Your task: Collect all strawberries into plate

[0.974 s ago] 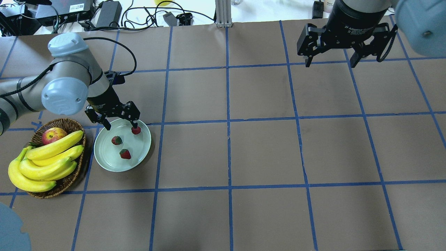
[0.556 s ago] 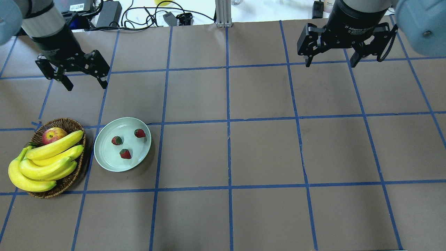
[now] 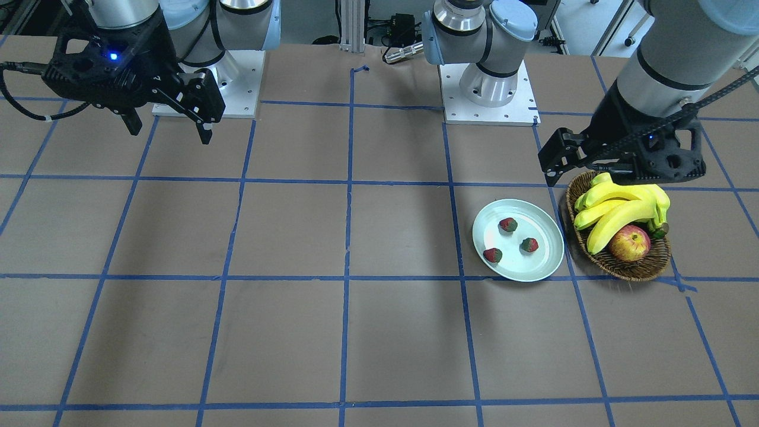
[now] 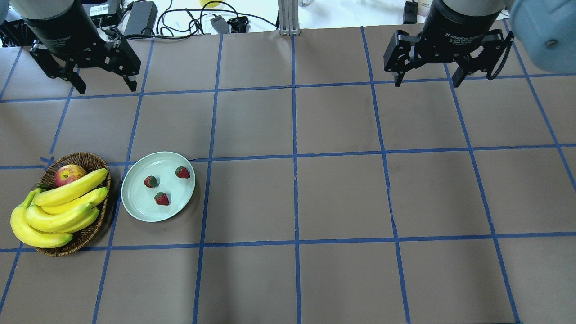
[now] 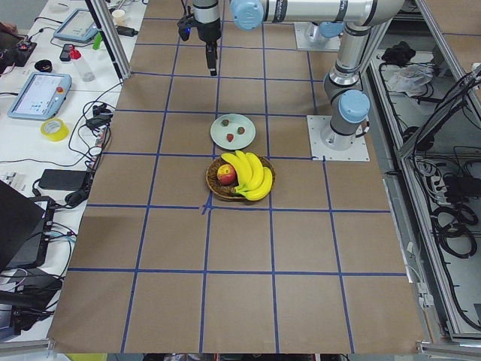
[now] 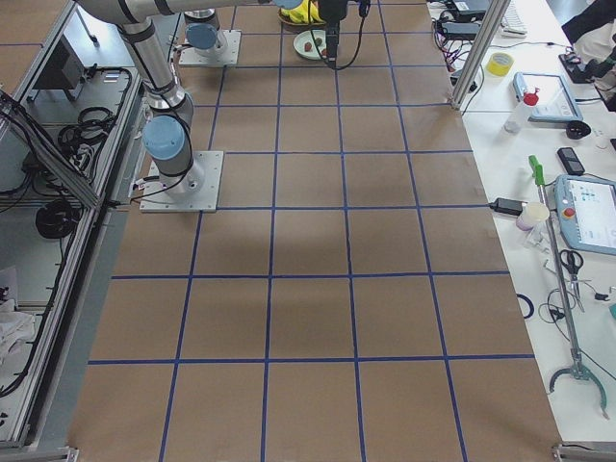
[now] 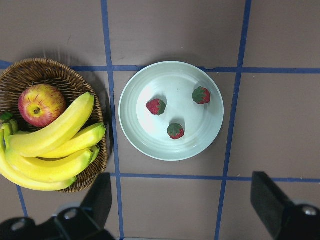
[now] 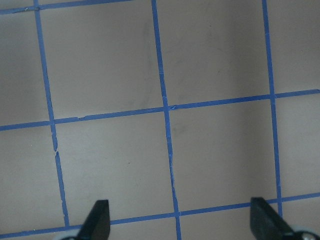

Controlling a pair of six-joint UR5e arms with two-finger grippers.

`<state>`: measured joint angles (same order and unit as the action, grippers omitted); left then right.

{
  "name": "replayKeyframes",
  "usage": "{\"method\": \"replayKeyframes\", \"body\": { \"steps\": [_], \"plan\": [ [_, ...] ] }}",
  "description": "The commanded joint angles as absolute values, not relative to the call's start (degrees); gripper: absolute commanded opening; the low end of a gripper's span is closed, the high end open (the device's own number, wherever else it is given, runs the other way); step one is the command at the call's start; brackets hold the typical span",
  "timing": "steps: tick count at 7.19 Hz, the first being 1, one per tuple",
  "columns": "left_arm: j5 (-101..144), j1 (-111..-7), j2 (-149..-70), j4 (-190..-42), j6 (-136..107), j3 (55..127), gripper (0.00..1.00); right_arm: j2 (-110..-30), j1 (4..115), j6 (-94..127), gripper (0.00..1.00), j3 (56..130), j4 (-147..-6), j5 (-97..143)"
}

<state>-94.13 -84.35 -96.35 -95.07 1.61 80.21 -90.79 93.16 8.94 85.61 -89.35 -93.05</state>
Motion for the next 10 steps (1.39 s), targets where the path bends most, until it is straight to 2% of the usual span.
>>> {"method": "replayKeyframes", "body": {
  "steps": [1,10],
  "plan": [
    [-91.68,-88.58,-94.58,-94.22,-1.23,80.24,1.0,-90.79,93.16,8.88,1.0,85.61,-89.3,-92.99],
    [-89.03,-89.12,-91.15,-95.54,-0.26,82.7,1.0,-90.7,93.16,5.57,1.0,85.17,-88.08,-88.37]
  ]
}}
